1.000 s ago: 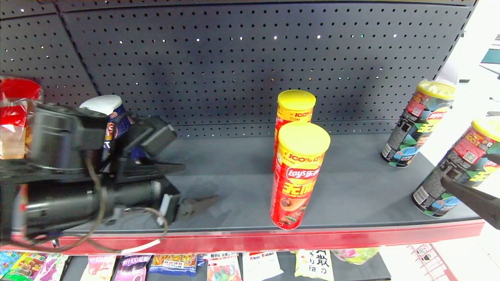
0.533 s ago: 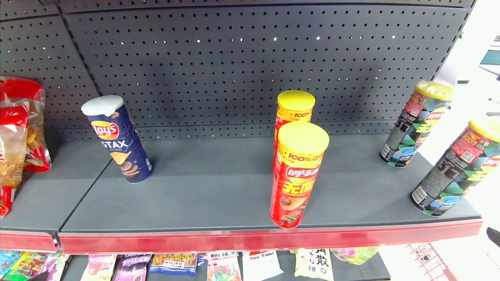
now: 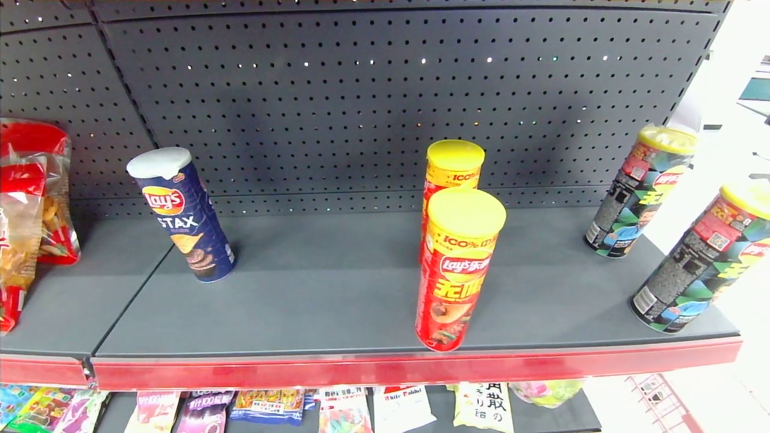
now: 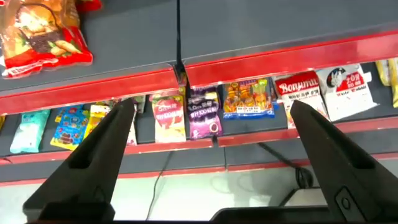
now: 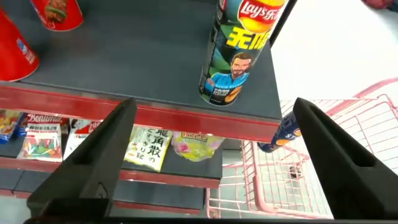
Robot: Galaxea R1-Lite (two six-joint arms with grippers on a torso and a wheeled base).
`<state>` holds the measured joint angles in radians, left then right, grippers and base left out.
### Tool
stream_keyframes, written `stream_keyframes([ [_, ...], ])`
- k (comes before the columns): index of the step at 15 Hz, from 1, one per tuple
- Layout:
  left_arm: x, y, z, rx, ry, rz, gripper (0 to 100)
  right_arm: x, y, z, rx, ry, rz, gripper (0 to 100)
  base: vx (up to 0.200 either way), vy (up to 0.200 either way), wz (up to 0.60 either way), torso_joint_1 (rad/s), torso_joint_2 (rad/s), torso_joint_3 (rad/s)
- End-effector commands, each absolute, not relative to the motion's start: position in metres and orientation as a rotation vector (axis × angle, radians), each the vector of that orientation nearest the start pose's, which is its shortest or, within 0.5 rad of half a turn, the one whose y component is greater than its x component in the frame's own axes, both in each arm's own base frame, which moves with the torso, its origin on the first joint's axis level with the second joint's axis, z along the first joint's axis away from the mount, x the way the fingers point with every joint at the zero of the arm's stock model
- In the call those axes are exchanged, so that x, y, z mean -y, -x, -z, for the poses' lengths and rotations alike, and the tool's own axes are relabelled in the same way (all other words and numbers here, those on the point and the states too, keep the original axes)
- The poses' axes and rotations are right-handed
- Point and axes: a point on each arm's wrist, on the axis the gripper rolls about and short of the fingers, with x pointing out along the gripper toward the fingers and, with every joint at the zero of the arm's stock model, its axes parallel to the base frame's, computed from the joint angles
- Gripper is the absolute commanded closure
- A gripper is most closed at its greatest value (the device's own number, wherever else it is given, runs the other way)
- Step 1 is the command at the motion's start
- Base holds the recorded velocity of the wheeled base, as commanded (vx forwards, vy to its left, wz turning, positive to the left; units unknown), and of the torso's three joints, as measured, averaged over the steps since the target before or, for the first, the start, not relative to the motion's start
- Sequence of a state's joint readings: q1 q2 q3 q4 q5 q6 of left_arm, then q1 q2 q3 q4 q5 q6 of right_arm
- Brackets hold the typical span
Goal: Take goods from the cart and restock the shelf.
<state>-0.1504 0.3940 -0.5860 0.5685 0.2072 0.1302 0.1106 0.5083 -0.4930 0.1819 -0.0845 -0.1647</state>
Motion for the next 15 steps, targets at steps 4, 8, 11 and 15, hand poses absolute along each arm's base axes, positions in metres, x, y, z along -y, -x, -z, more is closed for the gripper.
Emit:
stream_keyframes([
  [4,-0.009,0.029,-0.181,-0.354,-0.192,-0.032,0,0.0,-0.016,-0.193,-0.218,0.203,-0.046,0,-0.2,0.0,0.0,0.011,0.0,0.01],
  [8,-0.009,0.031,-0.179,-0.345,-0.217,-0.029,0,0.0,-0.015,-0.189,-0.225,0.204,-0.047,0,-0.1,0.0,0.0,-0.004,0.0,0.001],
  [11,-0.009,0.029,-0.171,-0.311,-0.219,-0.028,0,0.0,-0.015,-0.189,-0.226,0.204,-0.048,0,0.0,0.0,0.0,0.0,0.0,0.0],
  [15,-0.009,0.029,-0.169,-0.294,-0.233,-0.024,0,0.0,-0.016,-0.188,-0.229,0.207,-0.049,0,0.0,-0.2,0.0,-0.001,0.0,0.005],
])
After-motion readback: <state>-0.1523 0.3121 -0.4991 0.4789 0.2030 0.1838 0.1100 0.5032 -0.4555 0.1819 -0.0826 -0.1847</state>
